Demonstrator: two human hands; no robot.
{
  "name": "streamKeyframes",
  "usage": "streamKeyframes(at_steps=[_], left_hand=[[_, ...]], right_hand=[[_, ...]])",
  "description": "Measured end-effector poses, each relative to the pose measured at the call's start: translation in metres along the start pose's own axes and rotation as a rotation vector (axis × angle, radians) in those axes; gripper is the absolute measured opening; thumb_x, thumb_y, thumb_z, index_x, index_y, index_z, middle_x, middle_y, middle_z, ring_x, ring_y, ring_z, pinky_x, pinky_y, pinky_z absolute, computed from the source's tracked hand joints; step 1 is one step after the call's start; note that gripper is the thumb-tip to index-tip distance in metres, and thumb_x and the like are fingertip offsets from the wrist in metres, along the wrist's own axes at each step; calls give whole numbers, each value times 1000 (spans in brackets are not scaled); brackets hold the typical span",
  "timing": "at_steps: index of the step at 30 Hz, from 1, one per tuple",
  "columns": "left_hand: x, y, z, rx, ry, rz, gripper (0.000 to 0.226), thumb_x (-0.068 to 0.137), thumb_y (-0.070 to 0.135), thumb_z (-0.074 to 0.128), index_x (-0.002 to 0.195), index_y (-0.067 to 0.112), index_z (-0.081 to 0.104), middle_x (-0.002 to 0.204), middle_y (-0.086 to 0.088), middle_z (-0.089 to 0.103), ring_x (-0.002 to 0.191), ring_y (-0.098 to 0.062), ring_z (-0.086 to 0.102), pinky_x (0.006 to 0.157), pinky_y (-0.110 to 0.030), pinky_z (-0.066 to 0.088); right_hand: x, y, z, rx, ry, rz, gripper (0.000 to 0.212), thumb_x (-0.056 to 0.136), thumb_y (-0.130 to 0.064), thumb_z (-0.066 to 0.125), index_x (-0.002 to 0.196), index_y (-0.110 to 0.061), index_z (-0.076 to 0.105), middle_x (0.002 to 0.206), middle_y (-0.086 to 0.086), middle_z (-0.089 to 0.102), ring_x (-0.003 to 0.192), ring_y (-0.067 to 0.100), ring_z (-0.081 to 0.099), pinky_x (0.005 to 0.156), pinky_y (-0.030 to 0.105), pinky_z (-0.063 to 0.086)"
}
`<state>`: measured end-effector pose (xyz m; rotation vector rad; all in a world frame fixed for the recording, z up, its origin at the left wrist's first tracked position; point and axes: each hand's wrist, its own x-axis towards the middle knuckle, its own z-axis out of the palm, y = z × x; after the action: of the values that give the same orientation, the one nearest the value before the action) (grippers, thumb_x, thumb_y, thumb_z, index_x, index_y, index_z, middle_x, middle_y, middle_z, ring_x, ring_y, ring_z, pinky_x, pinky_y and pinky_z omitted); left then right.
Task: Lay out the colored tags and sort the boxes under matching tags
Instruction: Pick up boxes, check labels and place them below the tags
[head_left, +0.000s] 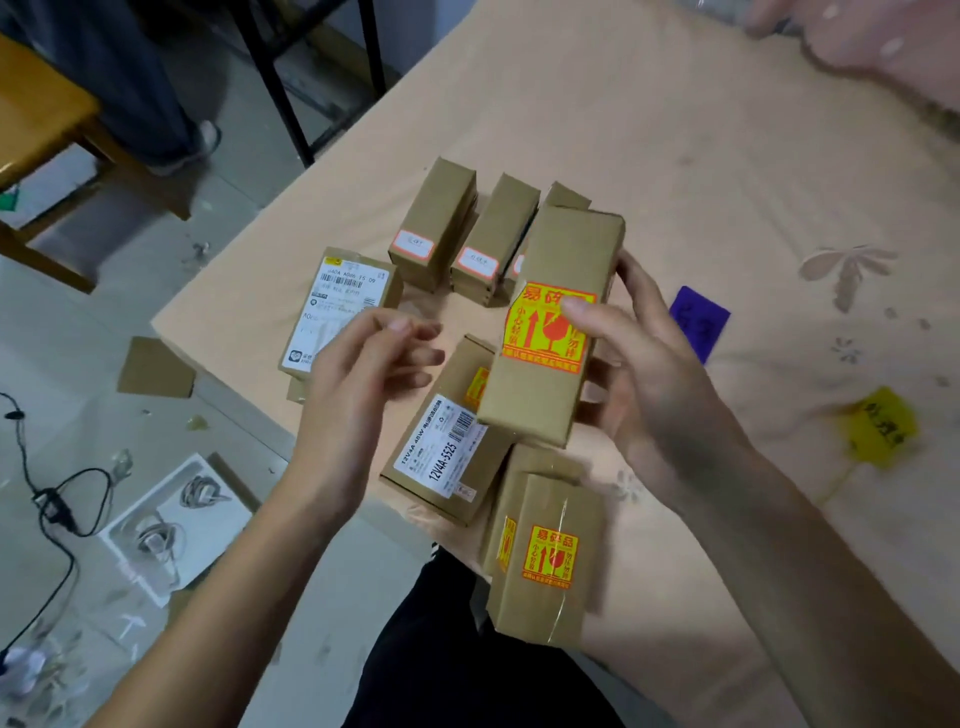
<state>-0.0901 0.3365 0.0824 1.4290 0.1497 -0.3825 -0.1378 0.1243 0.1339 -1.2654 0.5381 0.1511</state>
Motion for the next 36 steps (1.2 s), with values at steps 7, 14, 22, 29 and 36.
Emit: streamKeyframes(at_steps=[7,14,22,29,36], left_hand=[[-12,2,0,45,-56,-32,33,94,38,61,107,12,76,100,-1,81,90,-18,74,73,-20,56],[-39,43,65,234,-359,214,90,82,46,87,156,48,37,146,11,63,129,-10,69,96,-27,62],[-33,42,110,-292,-468,-140,34,97,30,68,131,24,67,111,4,80,97,-12,78,86,-32,64],[-53,16,143,25,-305,-4,34,98,49,63,130,39,69,123,6,78,118,-13,74,97,-35,61],[-59,11,165,89,-346,32,38,113,27,48,148,35,60,138,0,74,126,-22,72,105,-48,58]], right_hand=[[-24,-16,-16,15,-16,-61,63,93,-24,70,150,-44,51,96,-7,79,77,6,76,63,30,61],[-49,-17,-21,-119,213,-186,66,96,-57,62,158,-51,39,122,-16,77,114,9,77,97,44,64],[-82,-20,-50,126,180,-148,45,112,-38,46,155,-30,54,143,-6,71,114,10,75,91,37,64],[-96,-6,-65,145,148,-188,46,112,-40,47,157,-47,48,151,-14,65,138,8,64,100,39,60],[-108,-4,-88,51,154,-191,62,110,-29,58,157,-62,36,145,-14,70,136,12,66,115,54,51]])
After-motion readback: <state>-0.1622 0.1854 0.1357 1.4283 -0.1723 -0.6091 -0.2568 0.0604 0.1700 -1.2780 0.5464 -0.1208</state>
